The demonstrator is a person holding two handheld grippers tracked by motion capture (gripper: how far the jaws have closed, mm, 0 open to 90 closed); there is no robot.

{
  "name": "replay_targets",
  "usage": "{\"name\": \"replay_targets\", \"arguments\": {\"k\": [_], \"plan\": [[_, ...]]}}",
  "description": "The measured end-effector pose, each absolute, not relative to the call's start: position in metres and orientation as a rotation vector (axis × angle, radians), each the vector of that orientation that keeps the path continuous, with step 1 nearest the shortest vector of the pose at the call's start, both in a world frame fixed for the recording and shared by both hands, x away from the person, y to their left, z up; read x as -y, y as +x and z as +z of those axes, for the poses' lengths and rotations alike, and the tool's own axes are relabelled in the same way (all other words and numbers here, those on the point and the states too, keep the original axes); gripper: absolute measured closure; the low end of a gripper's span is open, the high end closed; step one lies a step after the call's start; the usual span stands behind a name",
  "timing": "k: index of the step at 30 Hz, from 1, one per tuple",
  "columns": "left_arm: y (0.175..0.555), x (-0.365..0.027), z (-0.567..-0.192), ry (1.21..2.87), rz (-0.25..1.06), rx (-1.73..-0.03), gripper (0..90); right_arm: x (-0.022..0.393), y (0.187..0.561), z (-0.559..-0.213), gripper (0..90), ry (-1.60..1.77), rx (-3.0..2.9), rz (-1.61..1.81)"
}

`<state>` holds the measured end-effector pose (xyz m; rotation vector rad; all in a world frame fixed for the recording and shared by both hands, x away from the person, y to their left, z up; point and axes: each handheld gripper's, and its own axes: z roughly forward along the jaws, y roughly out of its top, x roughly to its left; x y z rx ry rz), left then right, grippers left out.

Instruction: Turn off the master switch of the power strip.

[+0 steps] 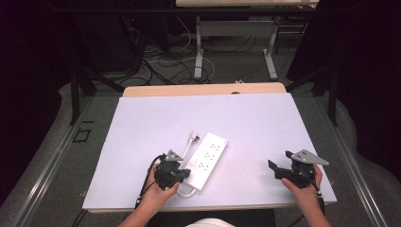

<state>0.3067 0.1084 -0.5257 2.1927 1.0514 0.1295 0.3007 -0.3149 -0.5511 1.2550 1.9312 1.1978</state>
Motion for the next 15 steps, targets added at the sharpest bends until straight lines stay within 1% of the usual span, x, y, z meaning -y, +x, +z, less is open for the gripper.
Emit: {"name": "replay_targets", "arguments": {"k": [8,9,11,12,15], "plan": [[0.3044,-0.1062,-0.5253,2.245,0.170,-1.017,90.0,0.3143,0.3010,-0.5519,18.4,1.252,-1.929,1.204],[0.3044,-0.1052,-0.5277,2.220,0.188,-1.025,90.0,0.3144,0.3011,-0.5519,18.4,1.250,-1.928,1.199],[0.3056,-0.1067,-0.5285,2.227,0.175,-1.019,90.0,0.3144,0.3010,-0.5519,18.4,1.251,-1.926,1.200],[0.3053,-0.1073,-0.5281,2.223,0.149,-1.033,90.0,0.3146,0.3010,-0.5520,18.4,1.251,-1.919,1.201],[0.3046,-0.1084,-0.5302,2.188,0.165,-1.029,90.0,0.3149,0.3004,-0.5518,18.4,1.253,-1.925,1.205]]}}
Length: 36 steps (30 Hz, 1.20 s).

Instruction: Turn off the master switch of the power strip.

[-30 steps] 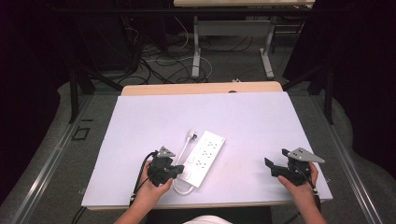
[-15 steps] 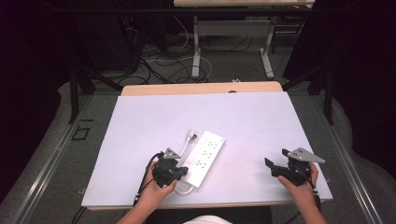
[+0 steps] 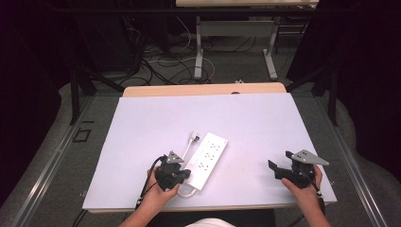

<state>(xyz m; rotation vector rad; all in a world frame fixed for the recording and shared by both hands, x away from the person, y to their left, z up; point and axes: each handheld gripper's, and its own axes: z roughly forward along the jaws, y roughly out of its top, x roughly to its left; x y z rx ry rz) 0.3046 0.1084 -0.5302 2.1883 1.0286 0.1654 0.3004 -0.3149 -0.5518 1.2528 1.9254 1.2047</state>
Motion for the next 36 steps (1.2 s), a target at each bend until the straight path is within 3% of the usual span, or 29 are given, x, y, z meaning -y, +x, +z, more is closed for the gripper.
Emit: {"name": "replay_targets", "arguments": {"k": [36], "plan": [[0.3016,-0.1113,-0.5217,2.152,0.185,-1.025,90.0,0.3134,0.2996,-0.5503,18.4,1.266,-1.931,1.194]]}}
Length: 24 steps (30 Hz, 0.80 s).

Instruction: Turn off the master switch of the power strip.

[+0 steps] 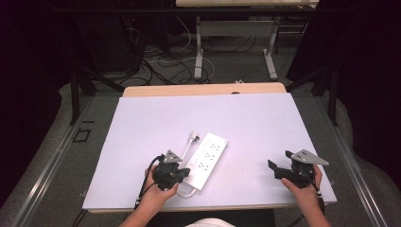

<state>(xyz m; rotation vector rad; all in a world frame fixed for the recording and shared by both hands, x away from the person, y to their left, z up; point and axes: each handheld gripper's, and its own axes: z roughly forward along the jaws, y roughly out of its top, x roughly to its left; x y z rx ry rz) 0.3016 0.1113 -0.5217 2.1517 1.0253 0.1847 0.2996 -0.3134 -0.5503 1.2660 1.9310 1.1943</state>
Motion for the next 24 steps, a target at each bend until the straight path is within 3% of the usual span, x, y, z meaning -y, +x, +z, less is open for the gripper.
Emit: {"name": "replay_targets", "arguments": {"k": [10,24], "plan": [[0.301,-0.115,-0.517,2.130,0.198,-1.024,90.0,0.313,0.300,-0.551,18.4,1.249,-1.924,1.202],[0.303,-0.126,-0.509,2.114,0.177,-1.021,80.7,0.314,0.300,-0.550,18.4,1.248,-1.922,1.207]]}}
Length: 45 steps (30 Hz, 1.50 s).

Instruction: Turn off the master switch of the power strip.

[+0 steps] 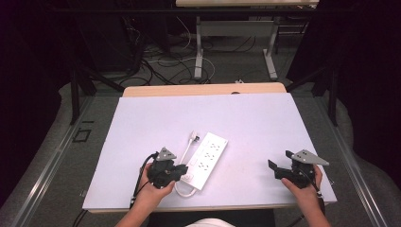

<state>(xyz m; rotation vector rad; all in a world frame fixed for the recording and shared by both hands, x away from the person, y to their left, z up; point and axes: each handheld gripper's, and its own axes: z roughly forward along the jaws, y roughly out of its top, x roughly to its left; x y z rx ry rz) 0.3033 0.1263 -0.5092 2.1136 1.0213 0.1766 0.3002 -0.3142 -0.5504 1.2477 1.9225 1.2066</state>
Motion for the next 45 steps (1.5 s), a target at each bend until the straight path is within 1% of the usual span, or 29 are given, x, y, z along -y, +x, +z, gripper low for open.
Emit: {"name": "replay_targets", "arguments": {"k": [3,5,6,8,9,10,12,13,15,17,19,21,24,26,31,34,39,40,41,42,45], "plan": [[0.304,-0.130,-0.507,2.103,0.174,-1.024,75.8,0.315,0.300,-0.550,18.4,1.256,-1.928,1.194],[0.305,-0.131,-0.507,2.077,0.172,-1.033,74.6,0.314,0.300,-0.550,18.4,1.254,-1.926,1.196],[0.305,-0.131,-0.507,2.068,0.164,-1.043,71.5,0.313,0.299,-0.550,18.4,1.262,-1.921,1.213],[0.305,-0.132,-0.507,2.063,0.154,-1.045,70.0,0.314,0.300,-0.550,18.4,1.246,-1.920,1.207],[0.305,-0.132,-0.507,2.062,0.156,-1.044,65.8,0.314,0.300,-0.550,18.4,1.246,-1.919,1.206],[0.305,-0.132,-0.507,2.062,0.157,-1.041,65.8,0.314,0.300,-0.550,18.4,1.246,-1.919,1.206],[0.306,-0.133,-0.508,2.071,0.161,-1.032,63.0,0.314,0.300,-0.550,18.4,1.251,-1.924,1.198],[0.306,-0.132,-0.509,2.065,0.169,-1.032,59.0,0.314,0.300,-0.550,18.4,1.248,-1.919,1.206],[0.306,-0.131,-0.510,2.056,0.157,-1.041,58.0,0.314,0.300,-0.550,18.4,1.248,-1.918,1.208],[0.307,-0.131,-0.510,2.069,0.164,-1.034,53.8,0.314,0.300,-0.550,18.5,1.244,-1.909,1.205],[0.309,-0.132,-0.511,2.079,0.197,-1.014,48.2,0.314,0.300,-0.550,18.4,1.248,-1.910,1.207],[0.309,-0.132,-0.513,2.078,0.235,-1.013,44.7,0.315,0.299,-0.550,18.4,1.250,-1.918,1.200],[0.311,-0.132,-0.515,2.081,0.288,-1.013,34.0,0.314,0.300,-0.550,18.4,1.247,-1.910,1.208],[0.312,-0.134,-0.514,2.080,0.309,-1.019,31.2,0.314,0.300,-0.550,18.4,1.248,-1.908,1.209],[0.314,-0.140,-0.512,2.068,0.342,-0.986,31.0,0.314,0.300,-0.550,18.4,1.248,-1.907,1.207],[0.314,-0.142,-0.511,2.042,0.363,-1.006,28.1,0.314,0.300,-0.550,18.4,1.248,-1.907,1.207],[0.315,-0.147,-0.508,2.014,0.376,-1.008,27.2,0.314,0.300,-0.550,18.4,1.247,-1.909,1.209],[0.315,-0.148,-0.507,2.007,0.382,-1.011,25.8,0.314,0.300,-0.550,18.4,1.247,-1.909,1.209],[0.316,-0.149,-0.507,1.996,0.381,-1.018,21.8,0.314,0.300,-0.550,18.4,1.246,-1.905,1.208],[0.316,-0.150,-0.507,1.995,0.375,-1.021,21.8,0.314,0.300,-0.550,18.4,1.246,-1.905,1.208],[0.316,-0.151,-0.506,1.976,0.372,-1.035,15.9,0.314,0.300,-0.550,18.4,1.244,-1.904,1.207]]}}
